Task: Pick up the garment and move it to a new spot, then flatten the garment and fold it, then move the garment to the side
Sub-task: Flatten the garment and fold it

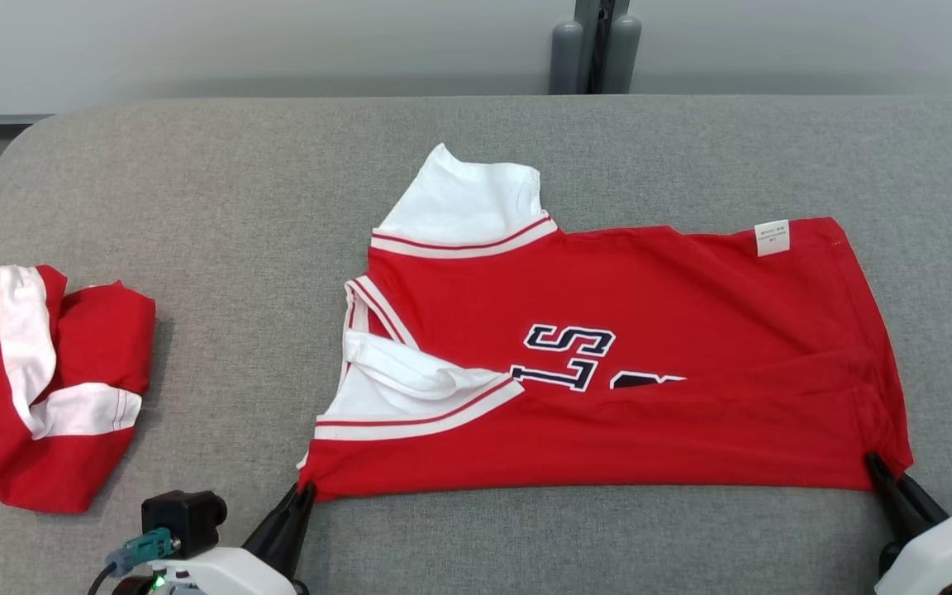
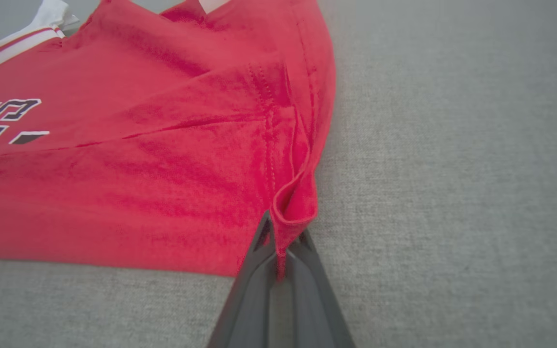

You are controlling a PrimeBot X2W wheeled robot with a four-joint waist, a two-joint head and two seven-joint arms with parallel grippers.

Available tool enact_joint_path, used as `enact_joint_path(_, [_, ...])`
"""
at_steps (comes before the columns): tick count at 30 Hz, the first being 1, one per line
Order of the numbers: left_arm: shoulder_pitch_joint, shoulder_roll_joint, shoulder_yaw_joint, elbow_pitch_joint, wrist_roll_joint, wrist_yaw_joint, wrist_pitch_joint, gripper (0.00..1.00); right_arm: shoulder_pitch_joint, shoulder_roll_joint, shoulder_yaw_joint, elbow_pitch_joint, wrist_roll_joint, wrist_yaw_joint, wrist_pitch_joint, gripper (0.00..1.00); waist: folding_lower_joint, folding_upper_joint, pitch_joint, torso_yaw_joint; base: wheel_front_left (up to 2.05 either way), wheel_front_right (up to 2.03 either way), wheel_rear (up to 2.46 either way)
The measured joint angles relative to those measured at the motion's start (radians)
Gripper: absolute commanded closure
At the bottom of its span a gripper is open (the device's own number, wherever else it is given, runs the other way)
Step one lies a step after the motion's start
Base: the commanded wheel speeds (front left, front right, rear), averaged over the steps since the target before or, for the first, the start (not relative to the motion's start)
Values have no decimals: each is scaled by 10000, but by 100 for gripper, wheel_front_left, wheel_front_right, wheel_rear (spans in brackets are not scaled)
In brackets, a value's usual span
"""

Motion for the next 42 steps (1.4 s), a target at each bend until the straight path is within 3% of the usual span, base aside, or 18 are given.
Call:
enact_joint_path(9, [556, 332, -17, -771, -132, 508, 454, 100, 516, -125, -33, -205, 150, 2, 0, 100, 0, 0, -206, -49, 0, 0, 0])
enact_joint_path(10, [556, 305, -2, -750, -132, 558, 428, 100, 516, -111, -82, -186, 117, 4, 0, 93, 0, 0, -224, -55, 0, 0, 0])
enact_joint_path(11, [557, 272, 38, -719, -100, 671, 374, 79, 502, -58, -301, -134, -94, 15, 4, 61, 0, 0, -263, -72, 0, 0, 0])
enact_joint_path(12, [562, 244, 123, -734, -54, 790, 240, 0, 487, -25, -418, -125, -199, 15, 13, 0, 0, 0, -283, -82, 0, 0, 0])
enact_joint_path(18, [586, 330, 869, -1032, 52, 1220, -683, 0, 383, 257, -1990, -510, -1722, -15, 13, 0, 0, 0, -353, -147, 0, 0, 0])
enact_joint_path(24, [123, -63, 1498, -1246, 416, 1475, -2054, 0, 330, 1335, -3352, -1850, -3866, -15, 15, 0, 0, 0, -467, -205, 0, 0, 0])
enact_joint_path(28, [-245, -378, 1664, -1179, 1047, 1494, -2441, 0, 317, 1956, -3799, -2514, -4690, -15, 15, 0, 0, 0, -525, -240, 0, 0, 0])
enact_joint_path(34, [-717, -1647, 2614, -1175, 2732, 1120, -2554, 0, 420, 2980, -3927, -3294, -5714, -15, 13, 0, 0, 0, -703, -291, 0, 0, 0])
enact_joint_path(38, [-618, -2545, 3235, -941, 3774, 608, -2552, 0, 644, 3455, -3912, -3639, -5887, -15, 13, 0, 0, 0, -961, -323, 0, 0, 0])
enact_joint_path(42, [-204, -2999, 3618, -548, 4627, 33, -2554, 0, 1154, 3603, -3781, -3678, -6123, -15, 13, 0, 0, 0, -1381, -380, 0, 0, 0])
